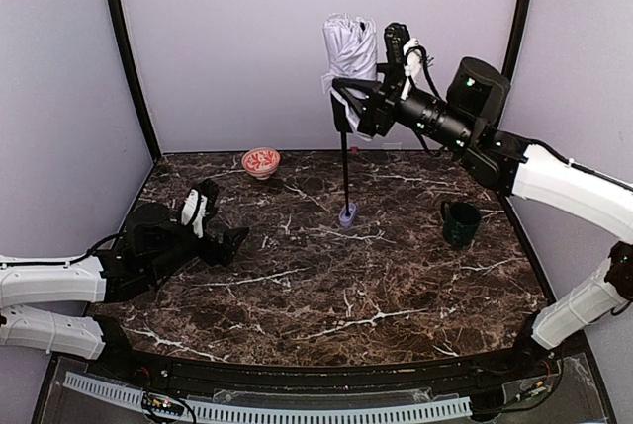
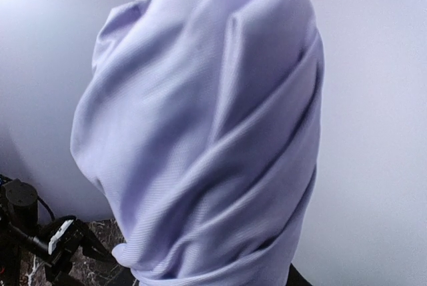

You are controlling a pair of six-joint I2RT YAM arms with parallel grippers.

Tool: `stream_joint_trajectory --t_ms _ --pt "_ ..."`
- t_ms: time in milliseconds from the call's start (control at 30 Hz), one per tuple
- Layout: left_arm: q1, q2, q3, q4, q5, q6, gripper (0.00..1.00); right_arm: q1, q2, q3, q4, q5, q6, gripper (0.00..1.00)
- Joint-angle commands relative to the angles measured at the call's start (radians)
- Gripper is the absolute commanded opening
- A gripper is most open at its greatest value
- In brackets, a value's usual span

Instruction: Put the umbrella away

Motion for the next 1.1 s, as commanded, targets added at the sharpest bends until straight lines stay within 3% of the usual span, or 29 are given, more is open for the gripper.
stream_joint_trajectory --t_ms 0,233,467,567,667,767,833,933,1000,1067 --pt "0.001 0.0 0.016 0.002 0.018 0.006 0.91 -0.005 0.057 0.273 0.088 -0.05 -0.002 0.1" --pt "0.001 -0.01 0.007 0.003 0.014 0.012 0.91 -0.005 0.132 0.553 0.071 0.075 -0.053 0.04" --pt "0.001 0.007 0.011 0.003 0.02 0.014 0.91 -0.003 0.177 0.702 0.025 0.142 -0.061 0.02" --pt "0.001 0.016 0.014 0.005 0.025 0.016 0.91 -0.003 0.183 0.679 0.0 0.181 -0.077 0.02" --pt "0.0 0.022 0.015 0.005 0.024 0.015 0.91 -0.005 0.153 0.481 0.069 0.231 -0.071 0.01" --pt "0.001 0.03 0.013 0.009 0.02 0.02 0.91 -0.018 0.146 0.121 0.302 0.259 0.019 0.0" --pt "0.001 0.03 0.015 0.006 0.016 0.021 0.91 -0.022 0.204 -0.152 0.421 0.269 0.087 0.0" --pt "0.001 0.024 0.011 0.005 0.013 0.029 0.91 -0.017 0.417 -0.494 0.643 0.309 0.258 0.0" --pt "0.001 0.018 0.008 0.0 0.003 0.035 0.91 0.016 0.515 -0.605 0.788 0.372 0.3 0.0" --pt "0.001 0.014 0.004 0.001 -0.001 0.038 0.91 0.053 0.541 -0.619 0.788 0.427 0.27 0.0"
